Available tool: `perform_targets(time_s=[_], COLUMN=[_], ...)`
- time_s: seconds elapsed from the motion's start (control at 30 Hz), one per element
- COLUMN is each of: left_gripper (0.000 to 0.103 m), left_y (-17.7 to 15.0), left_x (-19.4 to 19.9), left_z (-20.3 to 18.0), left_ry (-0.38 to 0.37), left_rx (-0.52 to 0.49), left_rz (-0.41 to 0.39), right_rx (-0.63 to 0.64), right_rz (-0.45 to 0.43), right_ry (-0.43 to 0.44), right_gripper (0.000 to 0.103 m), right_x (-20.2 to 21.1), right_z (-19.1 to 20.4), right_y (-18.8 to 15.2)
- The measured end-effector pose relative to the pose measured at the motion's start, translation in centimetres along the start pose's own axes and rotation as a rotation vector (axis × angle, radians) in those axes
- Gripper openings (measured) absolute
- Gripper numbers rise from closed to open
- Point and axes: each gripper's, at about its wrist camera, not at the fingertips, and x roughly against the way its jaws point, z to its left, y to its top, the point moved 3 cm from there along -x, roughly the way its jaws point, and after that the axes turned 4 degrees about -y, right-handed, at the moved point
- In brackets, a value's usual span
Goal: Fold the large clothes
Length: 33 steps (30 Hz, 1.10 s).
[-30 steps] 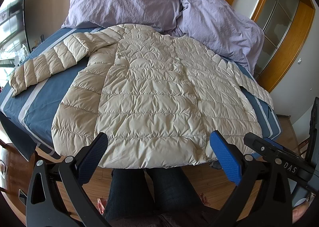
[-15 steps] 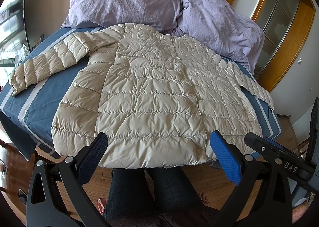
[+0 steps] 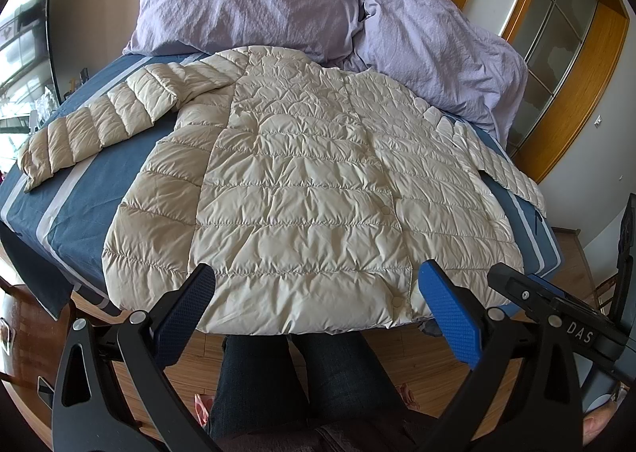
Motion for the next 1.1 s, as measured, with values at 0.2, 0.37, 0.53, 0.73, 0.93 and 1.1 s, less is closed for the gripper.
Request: perform_targets(time_s=[0.2, 0.37, 0.53, 0.73, 0.93, 1.1], left_gripper=[0.102, 0.102, 0.102, 0.102, 0.102, 0.102], left_y=[0.00, 0.00, 0.00, 0.00, 0.00, 0.01], left_x=[-0.01, -0.02, -0.02, -0.03, -0.03, -0.04], left_z=[-0.01, 0.00, 0.00, 0.00, 0.00, 0.00], left_ry=[0.000, 0.000, 0.001, 0.001, 0.001, 0.003], left_rx=[0.000, 0.000, 0.000, 0.000, 0.000, 0.000], left_rz=[0.001, 0.001, 0.001, 0.002, 0.002, 0.002], right_rx=[0.000, -0.001, -0.001, -0.002, -0.002, -0.001], right_rz=[0.000, 0.000, 0.000, 0.001, 0.001, 0.001], right_ry=[0.001, 0.001, 0.001, 0.001, 0.001, -0.001], right_gripper=[0.101, 0.101, 0.101, 0.101, 0.101, 0.101], right_x=[0.00, 0.00, 0.02, -0.02, -0.05, 0.06], right_z=[0.01, 0.02, 0.03, -0.02, 0.02, 0.33], right_y=[0.01, 0.01, 0.01, 0.09, 0.21, 0.41])
